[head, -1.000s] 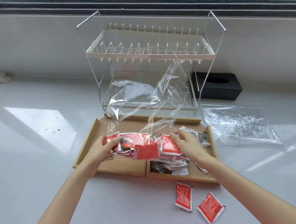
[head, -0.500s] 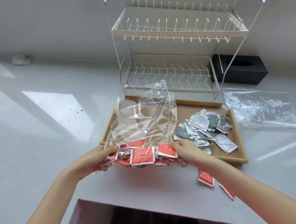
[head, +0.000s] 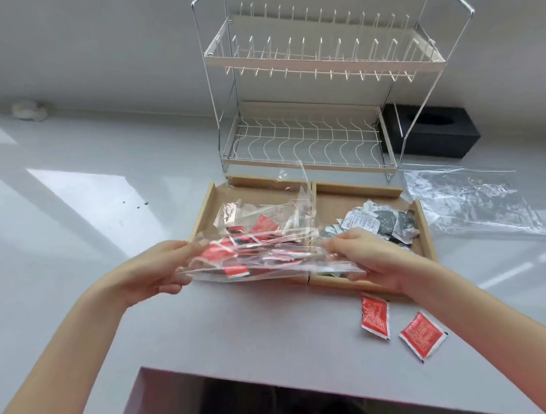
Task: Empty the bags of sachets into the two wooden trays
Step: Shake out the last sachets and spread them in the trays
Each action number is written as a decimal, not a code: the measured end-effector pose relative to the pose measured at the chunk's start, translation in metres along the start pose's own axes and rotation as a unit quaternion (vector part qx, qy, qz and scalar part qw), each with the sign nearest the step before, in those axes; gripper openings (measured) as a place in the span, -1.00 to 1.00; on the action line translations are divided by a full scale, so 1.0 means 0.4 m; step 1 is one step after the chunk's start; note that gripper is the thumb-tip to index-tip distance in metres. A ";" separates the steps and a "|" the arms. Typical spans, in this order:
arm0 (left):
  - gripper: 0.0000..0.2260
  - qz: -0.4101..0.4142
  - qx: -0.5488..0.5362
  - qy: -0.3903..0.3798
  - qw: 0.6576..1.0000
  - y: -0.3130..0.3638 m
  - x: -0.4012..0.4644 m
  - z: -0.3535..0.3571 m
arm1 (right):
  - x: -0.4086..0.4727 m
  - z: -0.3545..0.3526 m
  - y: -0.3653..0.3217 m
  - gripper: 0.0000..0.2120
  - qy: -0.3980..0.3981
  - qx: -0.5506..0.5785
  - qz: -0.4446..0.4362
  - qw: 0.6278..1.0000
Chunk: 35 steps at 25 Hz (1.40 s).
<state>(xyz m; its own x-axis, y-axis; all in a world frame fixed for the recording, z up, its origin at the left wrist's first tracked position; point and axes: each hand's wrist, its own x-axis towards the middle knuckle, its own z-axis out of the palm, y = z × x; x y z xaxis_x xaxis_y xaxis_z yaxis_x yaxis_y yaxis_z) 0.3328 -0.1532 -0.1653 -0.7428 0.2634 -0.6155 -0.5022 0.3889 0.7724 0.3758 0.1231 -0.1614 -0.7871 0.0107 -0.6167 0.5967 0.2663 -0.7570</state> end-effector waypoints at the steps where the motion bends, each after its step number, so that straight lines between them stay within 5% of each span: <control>1: -0.76 0.014 -0.006 0.012 1.000 0.011 -0.001 0.000 | -0.005 -0.008 -0.016 -0.86 0.007 0.022 -0.020 1.000; 5: -0.81 0.067 -0.058 0.056 0.995 0.072 -0.005 -0.009 | -0.009 -0.048 -0.091 -0.69 0.034 0.095 -0.074 0.992; 8: -0.92 0.104 -0.109 0.102 0.983 0.123 -0.017 -0.017 | -0.013 -0.077 -0.148 -0.67 0.027 0.152 -0.105 0.983; 17: -0.83 0.215 -0.229 0.136 0.940 0.229 -0.078 -0.047 | -0.050 -0.118 -0.277 -0.70 0.004 0.190 -0.183 0.964; 23: -0.76 0.287 -0.149 0.180 0.929 0.302 -0.117 -0.061 | -0.097 -0.165 -0.375 -0.77 0.001 0.199 -0.250 0.947; 32: -0.83 0.361 -0.136 0.142 0.912 0.305 -0.074 0.002 | -0.135 -0.244 -0.346 -0.63 0.077 0.026 -0.346 0.935; 35: -0.67 0.323 -0.100 0.146 0.930 0.270 -0.012 0.051 | -0.114 -0.295 -0.258 -0.53 0.092 -0.009 -0.329 0.940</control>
<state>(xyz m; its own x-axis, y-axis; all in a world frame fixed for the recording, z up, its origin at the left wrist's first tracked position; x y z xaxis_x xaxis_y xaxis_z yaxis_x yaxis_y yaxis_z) 0.2911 -0.0944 -0.0820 -0.9918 0.1234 0.0327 0.0394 0.0524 0.9979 0.3318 0.2086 -0.0296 -0.9994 0.0047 0.0332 -0.0304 0.2907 -0.9563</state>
